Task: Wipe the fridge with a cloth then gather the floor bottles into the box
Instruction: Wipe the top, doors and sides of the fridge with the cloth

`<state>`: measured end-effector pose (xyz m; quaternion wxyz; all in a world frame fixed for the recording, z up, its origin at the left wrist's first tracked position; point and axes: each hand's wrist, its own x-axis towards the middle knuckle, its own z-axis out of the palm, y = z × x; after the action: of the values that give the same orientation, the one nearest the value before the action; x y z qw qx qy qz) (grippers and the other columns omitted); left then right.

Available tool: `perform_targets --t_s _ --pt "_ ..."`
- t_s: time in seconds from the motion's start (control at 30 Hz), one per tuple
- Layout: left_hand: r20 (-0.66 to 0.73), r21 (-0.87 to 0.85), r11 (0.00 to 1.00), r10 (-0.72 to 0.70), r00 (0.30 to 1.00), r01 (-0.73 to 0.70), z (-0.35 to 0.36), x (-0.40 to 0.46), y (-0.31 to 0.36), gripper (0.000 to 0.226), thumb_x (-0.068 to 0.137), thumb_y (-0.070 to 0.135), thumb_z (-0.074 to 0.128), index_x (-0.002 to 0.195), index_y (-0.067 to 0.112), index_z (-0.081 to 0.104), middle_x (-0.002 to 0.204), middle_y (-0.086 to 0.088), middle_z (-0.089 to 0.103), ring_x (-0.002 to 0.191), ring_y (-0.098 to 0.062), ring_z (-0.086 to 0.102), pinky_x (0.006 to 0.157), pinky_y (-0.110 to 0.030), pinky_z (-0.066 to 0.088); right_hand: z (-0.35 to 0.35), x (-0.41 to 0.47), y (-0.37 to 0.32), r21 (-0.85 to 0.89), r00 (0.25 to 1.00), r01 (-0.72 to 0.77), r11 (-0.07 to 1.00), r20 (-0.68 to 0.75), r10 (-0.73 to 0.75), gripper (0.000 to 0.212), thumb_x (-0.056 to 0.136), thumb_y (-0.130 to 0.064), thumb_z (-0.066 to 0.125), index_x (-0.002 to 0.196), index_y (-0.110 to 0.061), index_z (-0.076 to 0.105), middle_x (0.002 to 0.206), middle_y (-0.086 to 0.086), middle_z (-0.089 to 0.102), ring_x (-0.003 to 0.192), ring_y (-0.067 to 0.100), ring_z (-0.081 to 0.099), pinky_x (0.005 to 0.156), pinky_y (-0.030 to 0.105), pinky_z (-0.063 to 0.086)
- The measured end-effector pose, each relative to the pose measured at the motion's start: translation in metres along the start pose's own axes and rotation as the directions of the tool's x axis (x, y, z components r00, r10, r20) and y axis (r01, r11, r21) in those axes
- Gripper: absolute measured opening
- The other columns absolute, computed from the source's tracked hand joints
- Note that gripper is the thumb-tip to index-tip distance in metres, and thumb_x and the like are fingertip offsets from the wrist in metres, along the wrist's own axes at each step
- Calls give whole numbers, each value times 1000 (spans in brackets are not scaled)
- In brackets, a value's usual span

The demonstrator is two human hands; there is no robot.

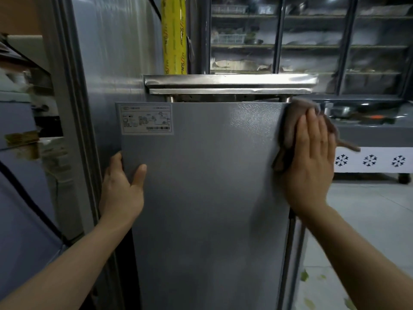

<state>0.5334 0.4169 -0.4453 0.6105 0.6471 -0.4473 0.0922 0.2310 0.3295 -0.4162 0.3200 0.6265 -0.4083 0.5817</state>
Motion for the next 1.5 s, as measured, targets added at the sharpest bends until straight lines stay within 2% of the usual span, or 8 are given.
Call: perform_targets --t_s 0.17,0.43,0.63,0.77,0.93,1.07,1.23,1.5 --pt "-24 16 999 32 999 -31 1 -1 -3 45 91 37 52 131 23 39 128 -12 55 112 -32 54 82 -34 37 6 -34 15 3 999 42 999 -27 -42 57 87 1 50 141 7 32 148 27 30 142 35 19 115 51 22" --pt "13 24 1000 -7 1000 7 0 -15 -8 48 91 35 53 134 21 37 130 -12 53 114 -32 53 87 -36 40 -2 -101 23 -22 979 82 996 190 -77 71 81 0 48 144 3 17 151 25 17 144 32 8 117 49 13" --pt "121 55 998 11 993 -18 2 -53 -33 57 92 31 50 142 15 28 135 -12 47 122 -30 46 100 -47 41 4 -23 9 39 1000 -1 999 28 0 56 95 -19 34 147 1 21 154 21 20 144 34 13 119 42 5" --pt "112 43 999 -14 994 9 6 -54 -35 56 93 34 48 142 19 26 138 -11 44 124 -28 45 101 -49 40 17 -83 8 60 997 12 998 70 -16 69 87 -2 56 146 -5 20 153 21 18 143 35 11 118 43 4" --pt "75 72 997 -19 997 14 6 -53 -35 54 92 31 51 140 16 30 135 -13 46 121 -31 46 99 -49 41 17 -168 11 117 967 154 981 187 -174 46 99 -20 27 143 -9 20 146 22 23 147 30 1 114 52 13" --pt "80 61 998 -23 997 18 6 -54 -35 54 91 32 51 139 17 31 135 -12 46 121 -31 46 98 -50 41 16 -121 -4 149 971 164 975 150 -187 62 88 -19 39 146 -9 21 153 18 18 145 33 8 115 49 12" --pt "72 62 998 -28 997 23 6 -54 -35 52 91 32 51 138 20 32 133 -11 47 120 -30 47 96 -49 42 30 -64 -44 124 998 59 991 29 -63 56 93 -22 35 147 -8 25 153 19 22 143 38 13 116 48 9" --pt "136 -31 999 -24 990 28 0 -51 -38 57 90 27 55 141 19 31 134 -10 48 122 -26 47 102 -43 40 30 -166 -44 152 802 499 853 291 -522 53 98 -26 21 151 -20 14 161 1 -1 147 29 3 117 43 5"
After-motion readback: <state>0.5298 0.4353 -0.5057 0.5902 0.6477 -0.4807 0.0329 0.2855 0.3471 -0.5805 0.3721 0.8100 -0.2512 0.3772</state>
